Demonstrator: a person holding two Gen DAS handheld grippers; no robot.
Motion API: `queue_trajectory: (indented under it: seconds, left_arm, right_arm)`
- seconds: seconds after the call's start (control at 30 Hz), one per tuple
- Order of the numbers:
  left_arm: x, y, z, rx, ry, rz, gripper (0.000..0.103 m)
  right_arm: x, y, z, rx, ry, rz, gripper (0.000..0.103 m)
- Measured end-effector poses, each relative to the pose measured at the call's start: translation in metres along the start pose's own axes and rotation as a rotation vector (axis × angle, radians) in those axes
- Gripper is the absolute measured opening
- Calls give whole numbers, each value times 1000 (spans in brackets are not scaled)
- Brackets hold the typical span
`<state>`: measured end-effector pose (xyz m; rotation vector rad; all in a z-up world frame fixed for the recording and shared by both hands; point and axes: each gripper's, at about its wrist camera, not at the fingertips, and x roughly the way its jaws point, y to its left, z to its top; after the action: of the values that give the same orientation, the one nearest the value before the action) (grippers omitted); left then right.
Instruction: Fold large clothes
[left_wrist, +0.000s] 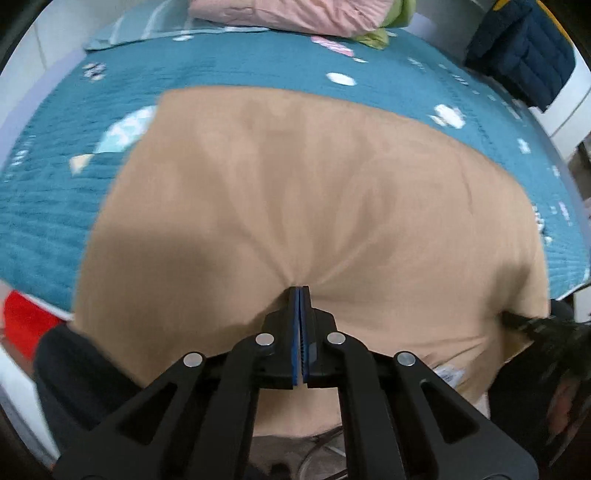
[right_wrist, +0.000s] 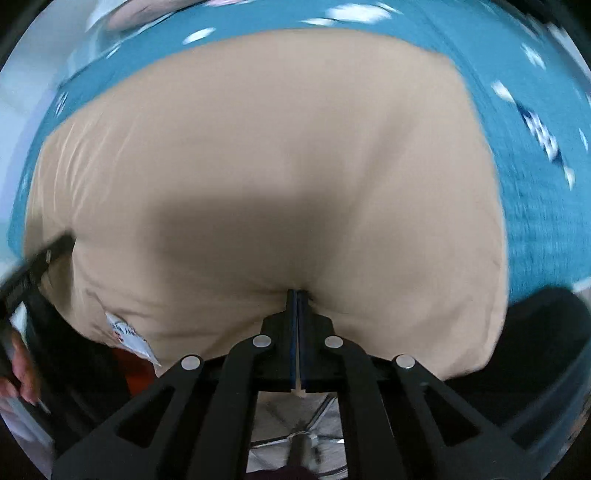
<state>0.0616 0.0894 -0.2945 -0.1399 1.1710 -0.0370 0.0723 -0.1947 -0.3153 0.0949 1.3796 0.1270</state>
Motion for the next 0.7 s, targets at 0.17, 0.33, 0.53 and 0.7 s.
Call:
queue_trajectory:
  seconds: [0.17, 0.33, 0.53, 0.7]
  left_arm:
    - [-11, 29, -9, -32, 0, 121, 3]
    - [13, 41, -9, -76, 21, 101, 3]
    - [2, 38, -9, -60, 18, 122, 3]
    - [-28, 37, 0, -77, 12, 10, 82]
  right_arm:
    - [-10, -33, 6, 111, -62, -50, 0]
    - [7, -16, 14, 64, -48, -74, 0]
    - [-5, -30, 7, 82, -57, -35, 3]
    - [-27, -45, 19, 138, -82, 80, 39]
